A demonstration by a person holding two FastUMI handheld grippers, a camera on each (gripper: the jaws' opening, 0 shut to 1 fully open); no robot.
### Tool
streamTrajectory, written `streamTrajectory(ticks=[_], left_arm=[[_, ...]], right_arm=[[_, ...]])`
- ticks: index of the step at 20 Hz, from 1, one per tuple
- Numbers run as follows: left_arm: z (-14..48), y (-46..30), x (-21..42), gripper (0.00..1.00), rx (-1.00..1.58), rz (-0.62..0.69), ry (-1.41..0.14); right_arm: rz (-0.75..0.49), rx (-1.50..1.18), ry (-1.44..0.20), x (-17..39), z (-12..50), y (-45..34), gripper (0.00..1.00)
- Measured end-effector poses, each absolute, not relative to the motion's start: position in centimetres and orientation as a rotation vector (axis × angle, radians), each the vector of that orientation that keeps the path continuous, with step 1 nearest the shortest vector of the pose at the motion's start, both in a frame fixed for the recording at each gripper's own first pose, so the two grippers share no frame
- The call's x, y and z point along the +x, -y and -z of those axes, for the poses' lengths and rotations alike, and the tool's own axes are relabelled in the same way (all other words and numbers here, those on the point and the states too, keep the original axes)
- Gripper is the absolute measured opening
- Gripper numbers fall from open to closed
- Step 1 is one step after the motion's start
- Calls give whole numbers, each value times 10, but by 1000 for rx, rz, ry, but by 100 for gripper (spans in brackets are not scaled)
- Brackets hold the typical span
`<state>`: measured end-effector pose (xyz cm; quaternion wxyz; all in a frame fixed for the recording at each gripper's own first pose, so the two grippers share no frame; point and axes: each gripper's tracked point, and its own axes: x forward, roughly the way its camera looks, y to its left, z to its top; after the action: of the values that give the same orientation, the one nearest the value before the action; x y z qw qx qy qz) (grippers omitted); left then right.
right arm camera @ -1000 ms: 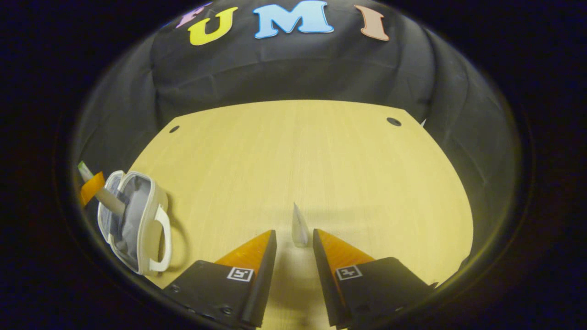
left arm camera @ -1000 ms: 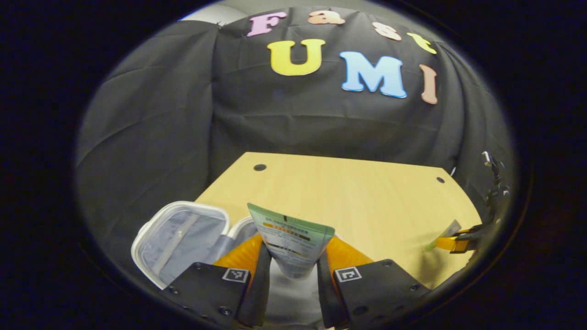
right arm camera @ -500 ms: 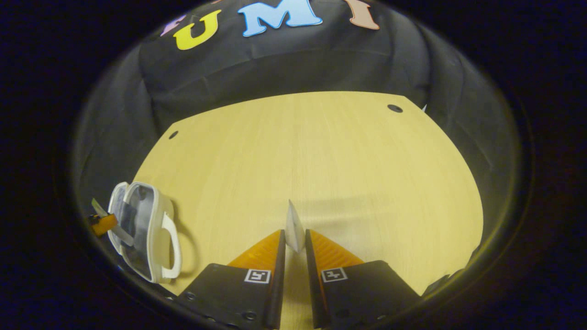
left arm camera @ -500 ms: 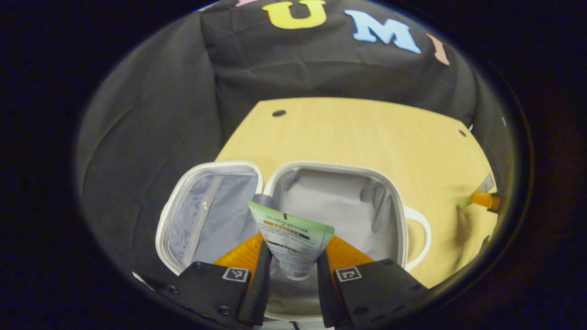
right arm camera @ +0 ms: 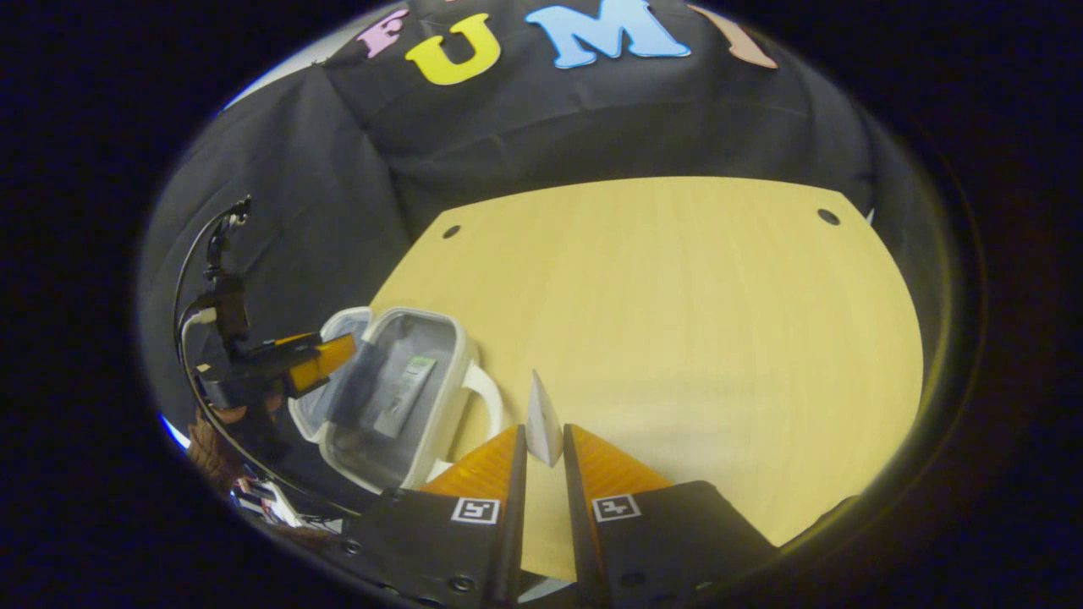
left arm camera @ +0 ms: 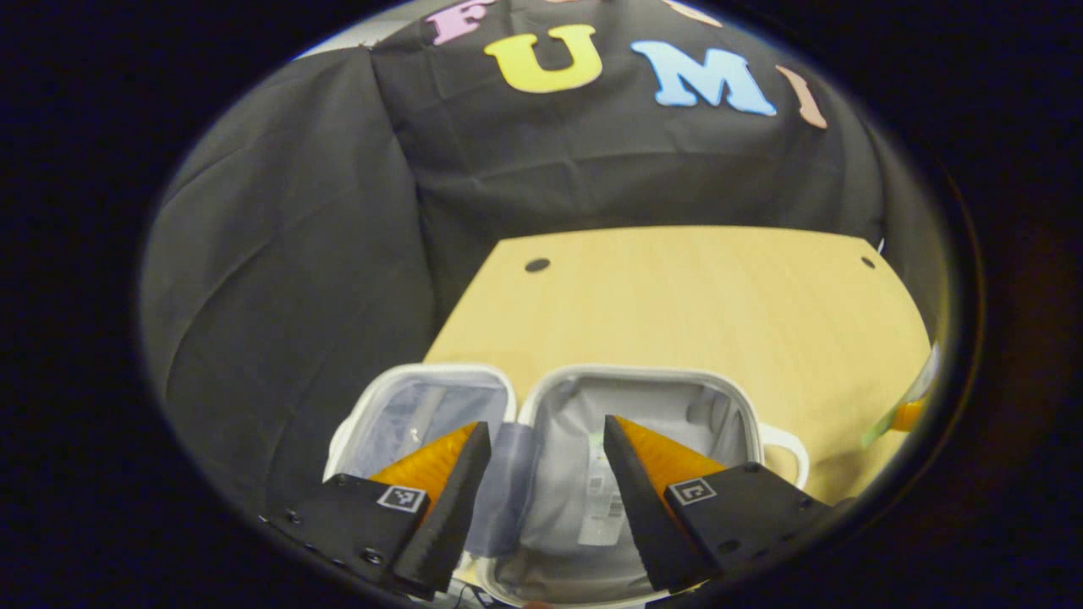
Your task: First open the suitcase, pack the skin care products into it, and then close the suitcase.
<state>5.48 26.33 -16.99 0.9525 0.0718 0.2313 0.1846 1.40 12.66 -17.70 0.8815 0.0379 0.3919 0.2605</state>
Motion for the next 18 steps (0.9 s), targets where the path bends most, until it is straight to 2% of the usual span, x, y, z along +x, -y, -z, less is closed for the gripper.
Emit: streamTrajectory(ticks=[4, 7, 8, 9, 10, 11, 12, 13, 14, 15, 18], left_arm=[[142, -309, 18, 88, 103, -442, -400], [137, -356, -24, 88, 40, -537, -389], [137, -372, -42, 93, 12, -575, -387], [139, -387, -60, 88, -23, -612, -386], [142, -399, -81, 93, -62, -646, -384], [146, -411, -100, 88, -100, -676, -383], [148, -422, -119, 88, -134, -705, -382], [152, -432, -138, 88, -162, -734, -385], [159, -440, -155, 88, -183, -760, -388], [164, -447, -171, 88, -197, -785, -392], [175, -461, -196, 88, -225, -825, -401]], right_arm=[[-721, 55, -846, -6, 165, -191, 24], [-819, 28, -947, -26, 185, -232, 25], [-842, 23, -980, -32, 191, -243, 25], [-862, 21, -1006, -36, 196, -252, 24], [-875, 14, -1030, -39, 201, -258, 24], [-877, 3, -1052, -38, 205, -263, 24], [-871, -6, -1074, -38, 209, -266, 21], [-860, -11, -1098, -36, 213, -267, 25], [-851, -11, -1121, -36, 218, -270, 21], [-839, -8, -1138, -33, 223, -273, 25], [-797, 1, -1164, -23, 233, -276, 25]])
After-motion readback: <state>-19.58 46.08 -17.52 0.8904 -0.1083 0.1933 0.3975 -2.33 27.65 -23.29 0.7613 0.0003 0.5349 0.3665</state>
